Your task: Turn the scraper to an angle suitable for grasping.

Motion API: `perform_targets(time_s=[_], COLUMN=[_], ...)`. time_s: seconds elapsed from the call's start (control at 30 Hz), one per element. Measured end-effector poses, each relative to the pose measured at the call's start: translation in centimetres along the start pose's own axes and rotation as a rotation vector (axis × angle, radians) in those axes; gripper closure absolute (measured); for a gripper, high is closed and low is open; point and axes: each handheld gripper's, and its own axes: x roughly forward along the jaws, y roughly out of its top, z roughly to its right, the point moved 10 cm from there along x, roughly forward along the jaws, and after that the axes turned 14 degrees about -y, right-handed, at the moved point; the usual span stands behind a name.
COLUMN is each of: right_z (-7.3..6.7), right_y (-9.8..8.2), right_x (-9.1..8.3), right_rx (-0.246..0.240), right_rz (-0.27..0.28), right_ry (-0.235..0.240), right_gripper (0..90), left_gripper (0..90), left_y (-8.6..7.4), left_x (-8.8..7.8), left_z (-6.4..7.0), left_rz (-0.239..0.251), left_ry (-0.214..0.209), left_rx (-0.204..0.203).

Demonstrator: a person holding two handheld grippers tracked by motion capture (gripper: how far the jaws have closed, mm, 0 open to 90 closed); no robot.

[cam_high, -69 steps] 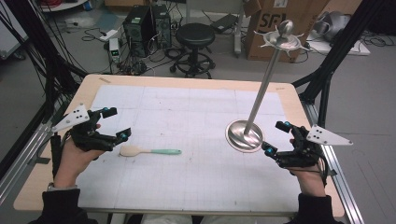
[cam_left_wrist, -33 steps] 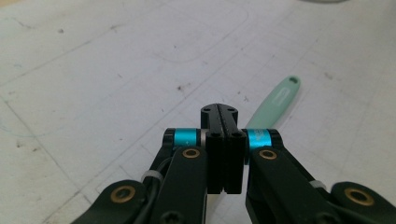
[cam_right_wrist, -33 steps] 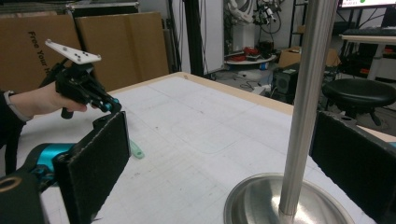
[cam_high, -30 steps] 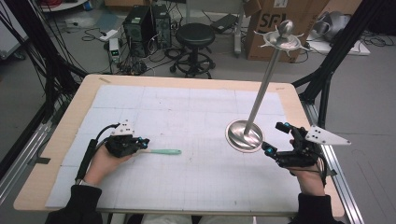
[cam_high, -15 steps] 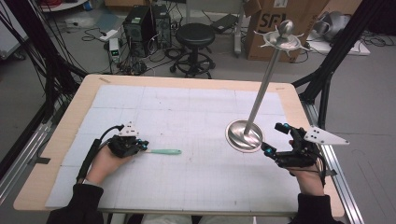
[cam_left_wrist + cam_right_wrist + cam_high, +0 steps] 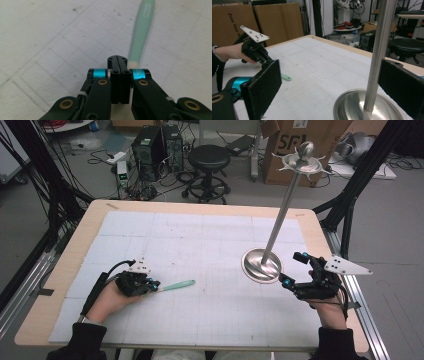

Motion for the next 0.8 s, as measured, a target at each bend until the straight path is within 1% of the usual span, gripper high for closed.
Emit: perform_targets(time_s=[0.03,0.1,0.17,0.2,0.27,0.3,0.37,0.43,0.5,0.53,0.57,0.6,0.63,0.67,0.7,0.73,0.77,0.8], right_z=[0.0,0.1,0.1,0.1,0.0,0.0,0.0,0.0,0.0,0.1,0.2,0.2,0.3,0.3,0.3,0.3,0.3,0.4], right_y=[0.0,0.0,-0.1,0.0,-0.1,-0.1,-0.1,0.0,0.0,0.0,0.1,0.1,0.0,0.0,-0.1,-0.1,-0.1,-0.1], right_x=[0.0,0.0,0.0,0.0,0.1,0.1,0.1,0.1,0.1,0.1,0.2,0.2,0.2,0.2,0.2,0.2,0.2,0.2], right_rx=[0.0,0.004,0.005,0.005,0.005,0.005,0.004,0.004,0.005,0.006,0.009,0.009,0.009,0.009,0.007,0.012,0.012,0.01], right_rz=[0.0,-0.001,-0.002,-0.002,-0.002,-0.004,-0.003,0.001,0.001,0.001,0.004,0.004,0.003,0.0,-0.001,-0.002,-0.002,0.001], right_ry=[0.0,-0.002,-0.002,-0.002,0.0,0.002,0.003,0.002,0.004,0.003,0.002,0.002,0.003,0.003,0.003,0.002,0.002,0.002], right_gripper=[4.4,4.4,4.4,4.4,4.4,4.4,4.3,4.4,4.4,4.4,4.4,4.4,4.4,4.4,4.4,4.4,4.4,4.4], left_gripper=[89.9,89.9,89.9,89.9,89.8,89.8,89.8,89.7,89.5,89.5,87.9,87.9,85.6,81.9,75.9,65.4,65.4,60.1], left_y=[-0.1,-0.2,-0.3,-0.3,-0.2,-0.1,0.3,1.1,2.2,2.8,3.5,4.2,4.8,5.7,6.3,6.9,7.3,7.6], left_x=[0.0,0.1,0.0,0.0,0.0,0.0,-0.4,-1.2,-2.4,-3.1,-3.9,-4.9,-5.6,-6.7,-7.6,-8.4,-9.0,-9.5], left_z=[0.3,0.6,0.5,0.5,0.5,0.6,0.6,0.6,0.8,0.9,1.0,1.1,1.2,1.3,1.4,1.5,1.5,1.6], left_rz=[0.001,0.021,0.042,0.045,0.042,0.047,0.072,0.11,0.182,0.213,0.249,0.296,0.336,0.396,0.436,0.473,0.503,0.522], left_ry=[-0.017,-0.05,-0.063,-0.066,-0.06,-0.062,-0.063,-0.054,-0.056,-0.064,-0.063,-0.058,-0.06,-0.061,-0.055,-0.049,-0.042,-0.038], left_rx=[-0.003,-0.01,-0.028,-0.032,-0.019,-0.019,-0.016,-0.008,-0.008,-0.021,-0.019,-0.015,-0.015,-0.004,0.006,0.014,0.024,0.028])
